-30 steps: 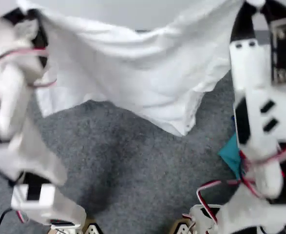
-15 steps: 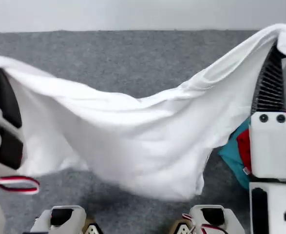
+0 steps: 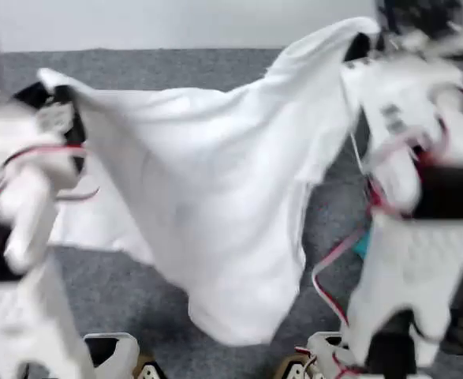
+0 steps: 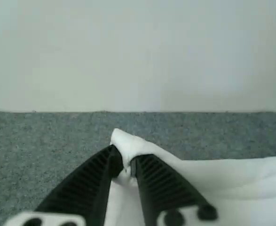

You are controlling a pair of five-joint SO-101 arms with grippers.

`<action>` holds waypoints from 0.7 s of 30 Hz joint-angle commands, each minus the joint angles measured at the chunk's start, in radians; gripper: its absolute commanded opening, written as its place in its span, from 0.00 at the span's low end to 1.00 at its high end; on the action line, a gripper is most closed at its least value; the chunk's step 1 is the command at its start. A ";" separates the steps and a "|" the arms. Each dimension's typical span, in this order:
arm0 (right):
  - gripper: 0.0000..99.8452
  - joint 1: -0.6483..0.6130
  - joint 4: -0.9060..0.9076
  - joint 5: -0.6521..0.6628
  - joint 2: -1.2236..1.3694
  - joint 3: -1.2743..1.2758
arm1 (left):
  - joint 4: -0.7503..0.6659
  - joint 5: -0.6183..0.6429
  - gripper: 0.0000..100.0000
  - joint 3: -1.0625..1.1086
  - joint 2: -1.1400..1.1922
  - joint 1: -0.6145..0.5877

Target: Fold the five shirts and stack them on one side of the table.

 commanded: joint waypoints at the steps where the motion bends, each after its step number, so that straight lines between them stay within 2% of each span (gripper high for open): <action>1: 0.01 0.013 -0.156 -0.005 0.131 0.052 | -0.311 -0.048 0.01 0.326 -0.012 -0.002; 6: 0.01 0.012 -0.305 -0.003 0.323 0.051 | -0.816 -0.103 0.01 0.664 0.147 -0.002; 9: 0.01 0.010 -0.337 0.032 0.378 0.051 | -1.126 -0.098 0.01 0.723 0.336 -0.002; 11: 0.01 0.004 -0.338 0.071 0.386 0.051 | -1.221 -0.100 0.01 0.684 0.488 0.000; 16: 0.01 -0.013 -0.272 0.130 0.355 0.051 | -1.217 -0.100 0.01 0.453 0.824 0.000; 21: 0.01 -0.076 -0.027 0.138 0.288 0.051 | -0.999 -0.104 0.01 0.334 0.887 -0.012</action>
